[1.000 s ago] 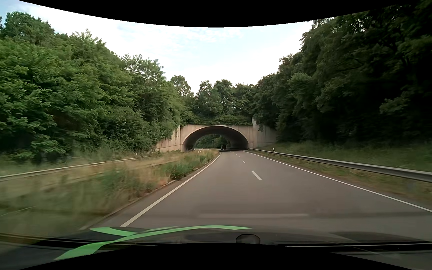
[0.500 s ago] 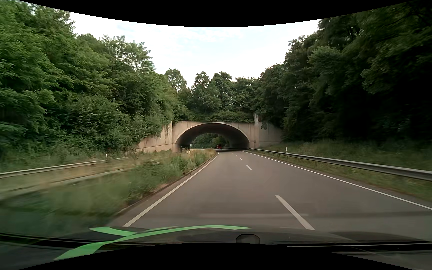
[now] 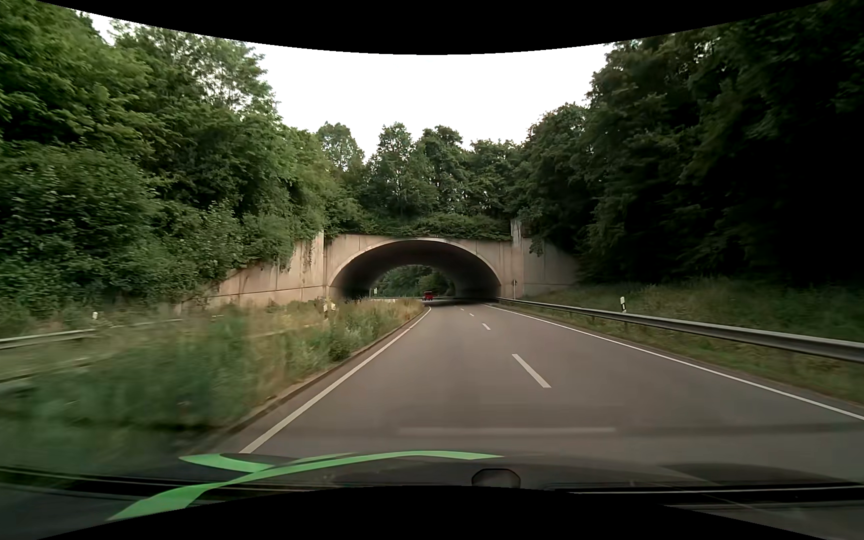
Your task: Follow the waypoints while adhering to traffic rules and regulations
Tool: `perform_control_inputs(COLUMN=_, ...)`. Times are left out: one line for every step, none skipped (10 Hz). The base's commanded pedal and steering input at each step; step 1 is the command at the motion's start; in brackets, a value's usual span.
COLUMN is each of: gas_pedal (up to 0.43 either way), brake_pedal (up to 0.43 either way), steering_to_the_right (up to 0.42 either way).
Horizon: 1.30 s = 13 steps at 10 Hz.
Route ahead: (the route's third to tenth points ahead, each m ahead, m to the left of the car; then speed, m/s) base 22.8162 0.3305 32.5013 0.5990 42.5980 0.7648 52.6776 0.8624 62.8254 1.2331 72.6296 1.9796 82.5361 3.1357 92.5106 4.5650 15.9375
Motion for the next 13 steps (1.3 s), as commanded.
perform_control_inputs(gas_pedal=0.319, brake_pedal=0.0, steering_to_the_right=0.005)
perform_control_inputs(gas_pedal=0.319, brake_pedal=0.0, steering_to_the_right=0.005)
perform_control_inputs(gas_pedal=0.319, brake_pedal=0.0, steering_to_the_right=0.005)
perform_control_inputs(gas_pedal=0.319, brake_pedal=0.0, steering_to_the_right=0.005)
perform_control_inputs(gas_pedal=0.319, brake_pedal=0.0, steering_to_the_right=0.006)
perform_control_inputs(gas_pedal=0.319, brake_pedal=0.0, steering_to_the_right=0.005)
perform_control_inputs(gas_pedal=0.319, brake_pedal=0.0, steering_to_the_right=0.006)
perform_control_inputs(gas_pedal=0.319, brake_pedal=0.0, steering_to_the_right=0.006)
perform_control_inputs(gas_pedal=0.319, brake_pedal=0.0, steering_to_the_right=0.006)
perform_control_inputs(gas_pedal=0.319, brake_pedal=0.0, steering_to_the_right=0.005)
perform_control_inputs(gas_pedal=0.319, brake_pedal=0.0, steering_to_the_right=0.006)
perform_control_inputs(gas_pedal=0.319, brake_pedal=0.0, steering_to_the_right=0.005)
perform_control_inputs(gas_pedal=0.319, brake_pedal=0.0, steering_to_the_right=0.005)
